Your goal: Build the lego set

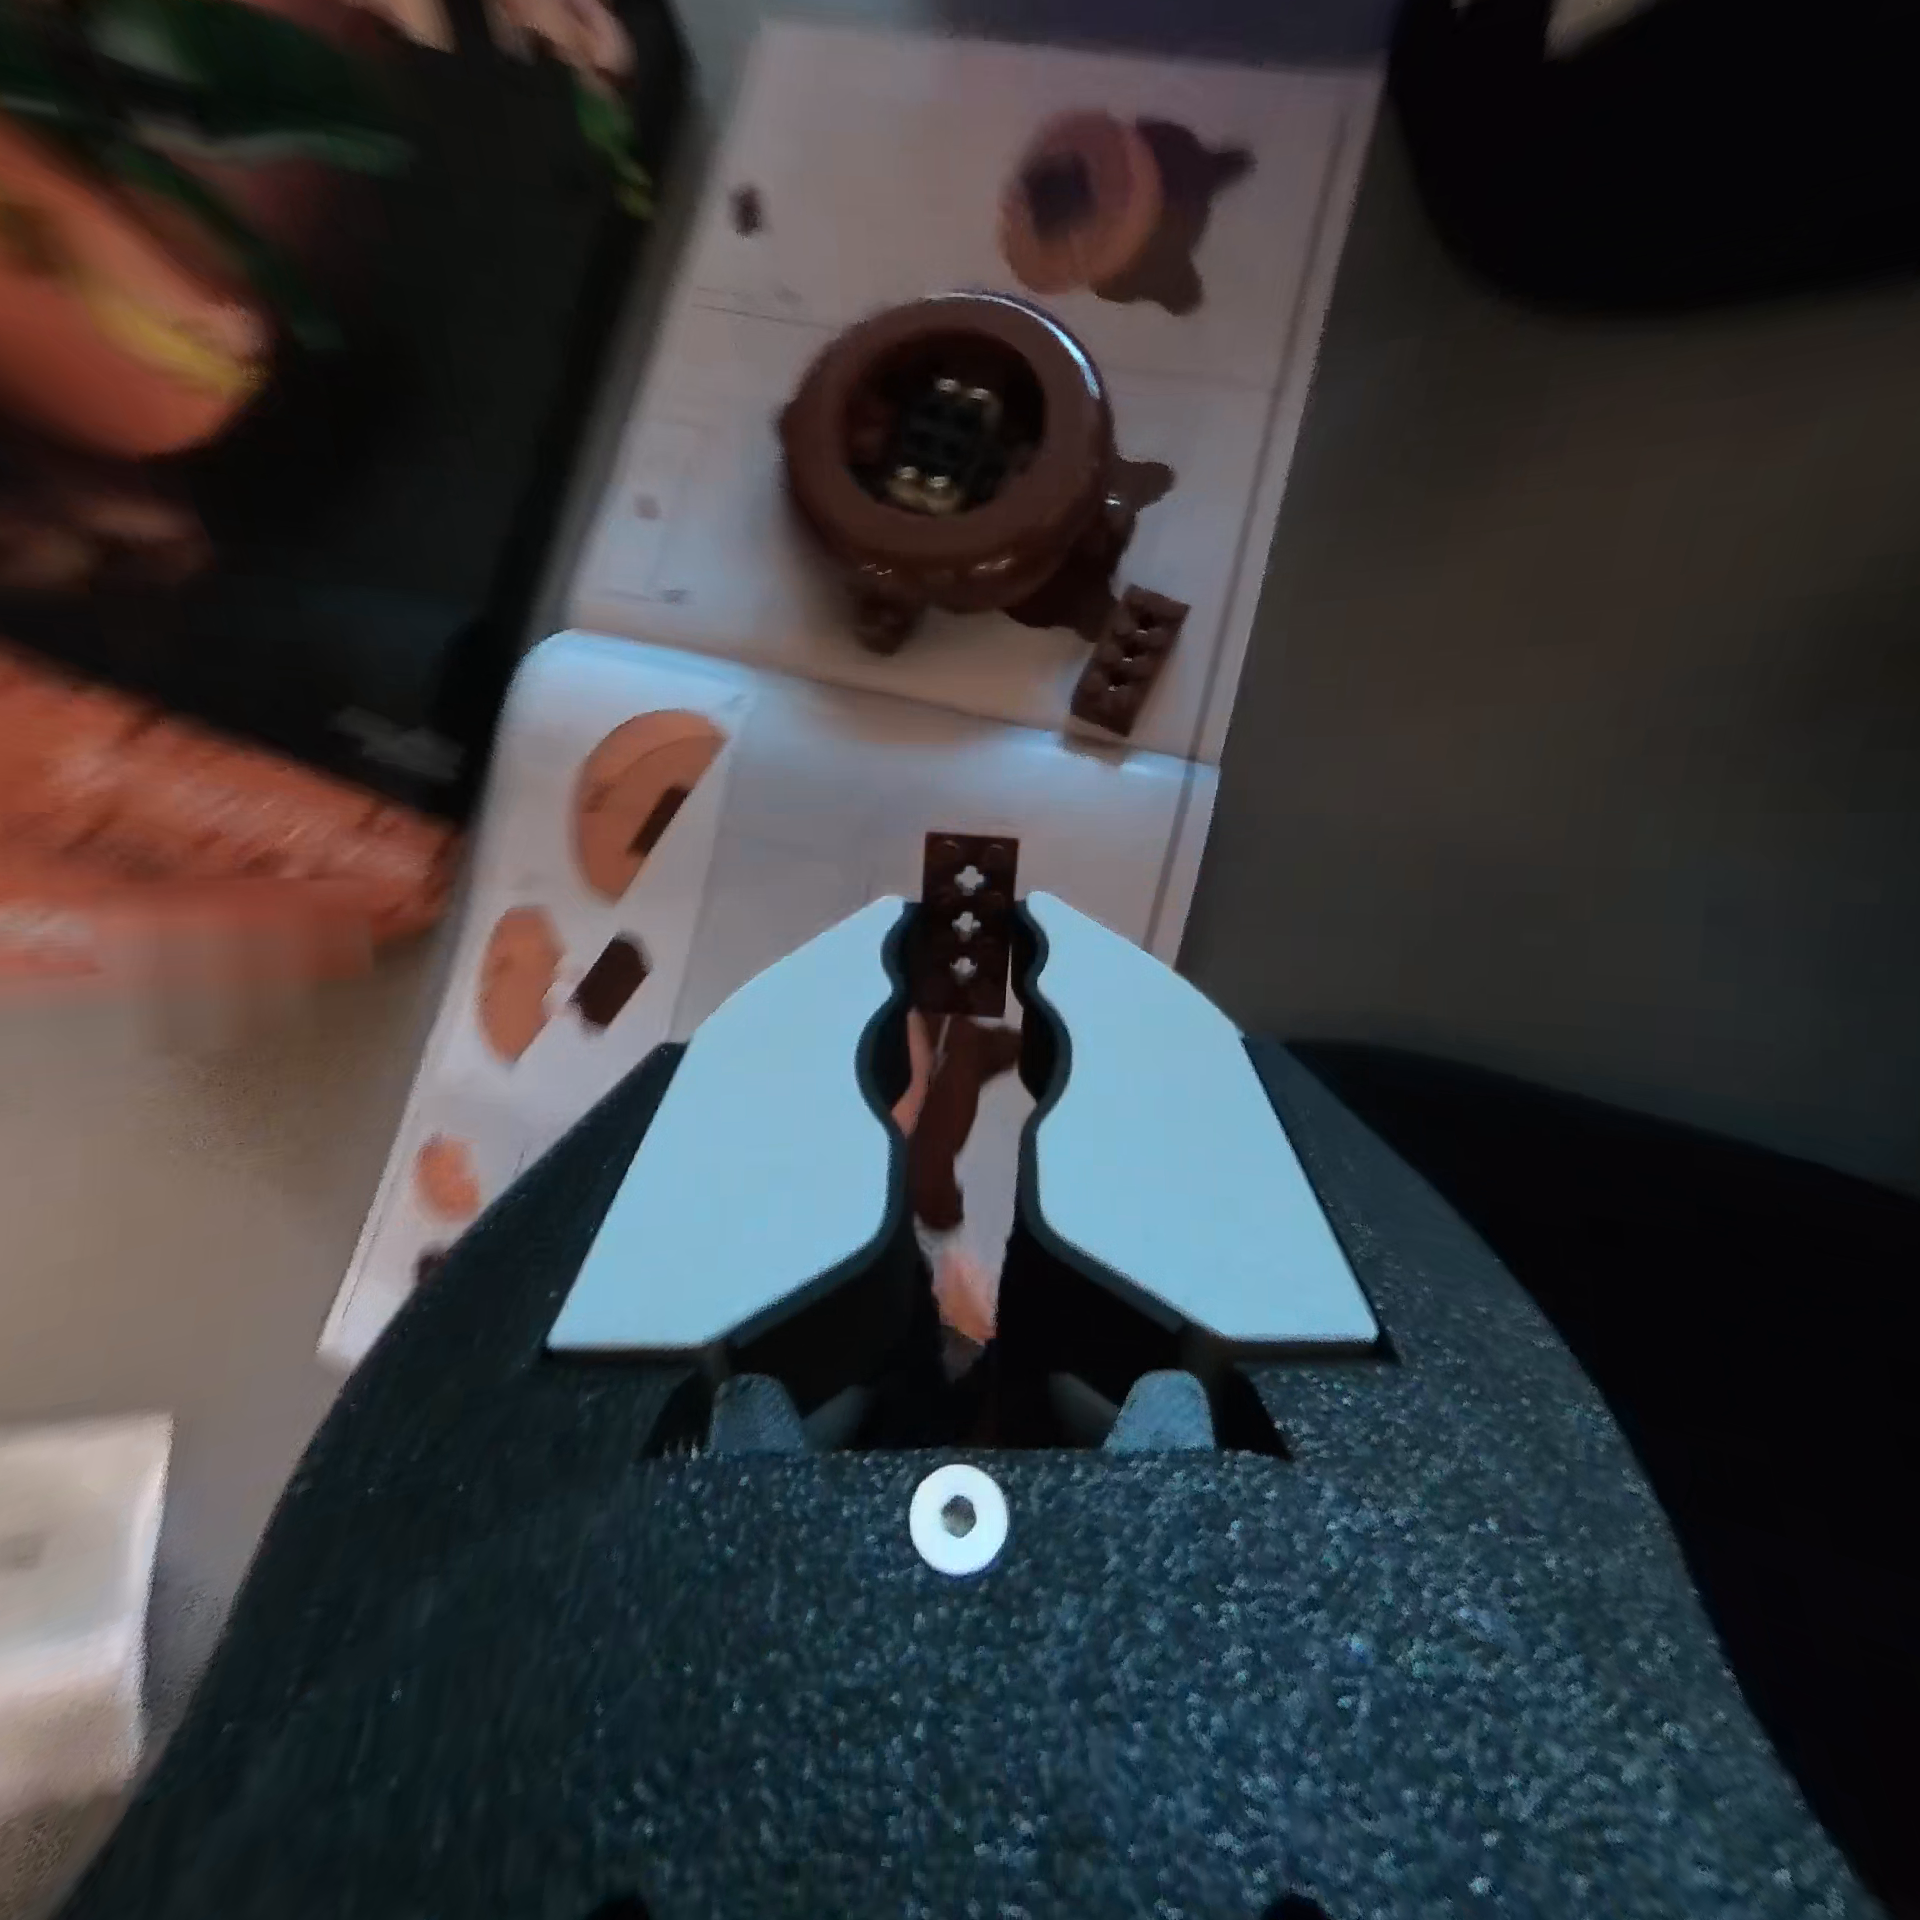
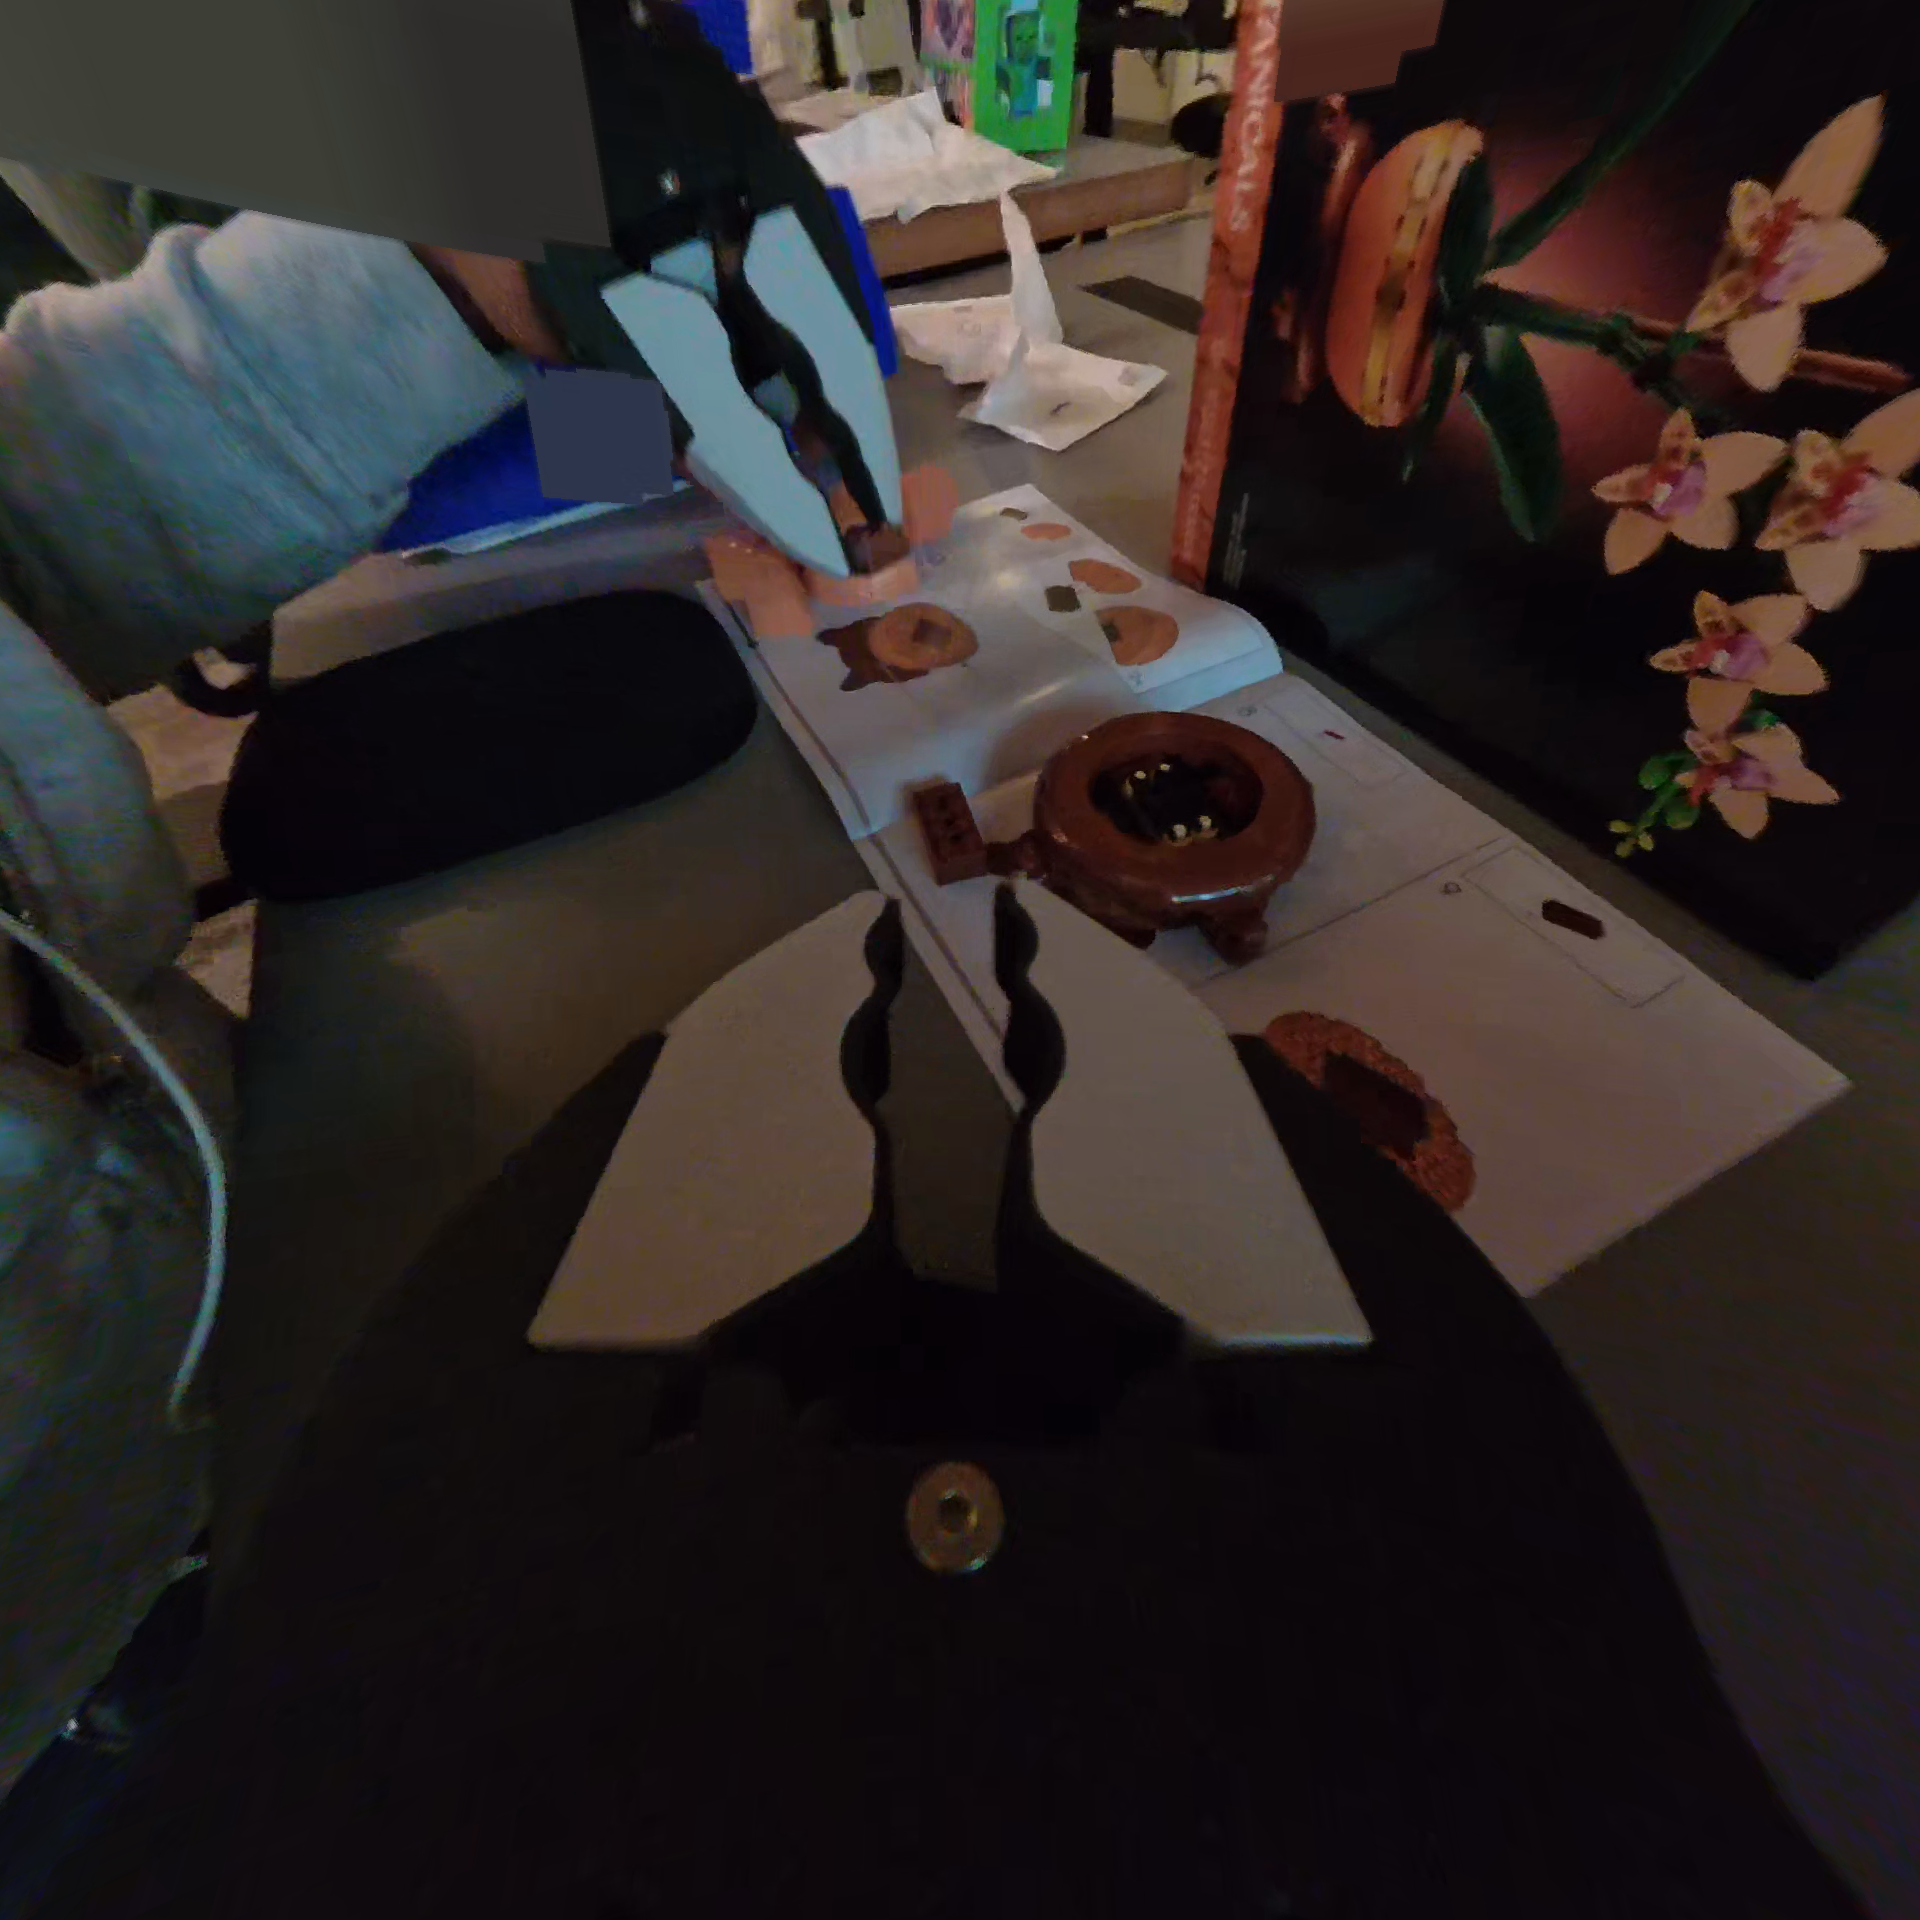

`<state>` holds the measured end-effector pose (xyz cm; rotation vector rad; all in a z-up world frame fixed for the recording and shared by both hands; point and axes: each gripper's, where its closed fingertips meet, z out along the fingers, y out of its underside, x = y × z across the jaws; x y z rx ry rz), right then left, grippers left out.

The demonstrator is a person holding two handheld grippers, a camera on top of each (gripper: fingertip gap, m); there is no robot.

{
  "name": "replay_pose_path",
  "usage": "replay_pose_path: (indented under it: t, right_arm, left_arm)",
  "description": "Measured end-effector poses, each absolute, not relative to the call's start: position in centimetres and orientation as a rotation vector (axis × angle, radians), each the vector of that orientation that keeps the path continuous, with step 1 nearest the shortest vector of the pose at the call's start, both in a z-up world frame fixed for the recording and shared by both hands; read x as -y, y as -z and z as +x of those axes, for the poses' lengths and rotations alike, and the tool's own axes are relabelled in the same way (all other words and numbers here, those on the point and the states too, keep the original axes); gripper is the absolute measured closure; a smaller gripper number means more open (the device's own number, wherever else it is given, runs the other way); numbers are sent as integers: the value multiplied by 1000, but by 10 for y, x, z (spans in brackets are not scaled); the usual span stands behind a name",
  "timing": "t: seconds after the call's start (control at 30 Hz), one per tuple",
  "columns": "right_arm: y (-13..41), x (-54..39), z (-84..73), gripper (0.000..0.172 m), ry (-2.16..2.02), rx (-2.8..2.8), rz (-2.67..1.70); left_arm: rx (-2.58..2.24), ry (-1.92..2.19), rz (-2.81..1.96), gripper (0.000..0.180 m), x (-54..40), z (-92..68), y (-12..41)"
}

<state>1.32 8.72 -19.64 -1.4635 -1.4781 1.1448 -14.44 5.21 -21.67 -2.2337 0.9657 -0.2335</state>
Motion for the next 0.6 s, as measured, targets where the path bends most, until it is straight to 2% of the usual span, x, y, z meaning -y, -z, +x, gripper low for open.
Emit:
replay_pose_path:
  t: [0.07, 0.2, 0.37, 0.4, 0.47, 0.6]
  right_arm:
    - [201, -85, -3, 143, -1114, 1536, -1484]
    - [225, -63, -48, 136, -1050, 1764, -1513]
    - [259, -72, -77, 136, -650, 2057, -1498]
    - [265, -72, -77, 141, -598, 2100, -1514]
    - [266, -71, -77, 156, -589, 2119, -1527]
    - [258, -65, -62, 157, -652, 2192, -1430]
  left_arm:
    - [-916, 225, -2233, 165, -43, -152, 207]
    - [-879, 225, -2269, 165, -30, -153, 210]
    - [-917, 226, -2330, 165, -26, -146, 236]
    - [-911, 241, -2330, 165, -27, -144, 238]
    - [-911, 249, -2328, 165, -30, -142, 240]
    - [-971, 286, -2301, 165, -33, -129, 245]
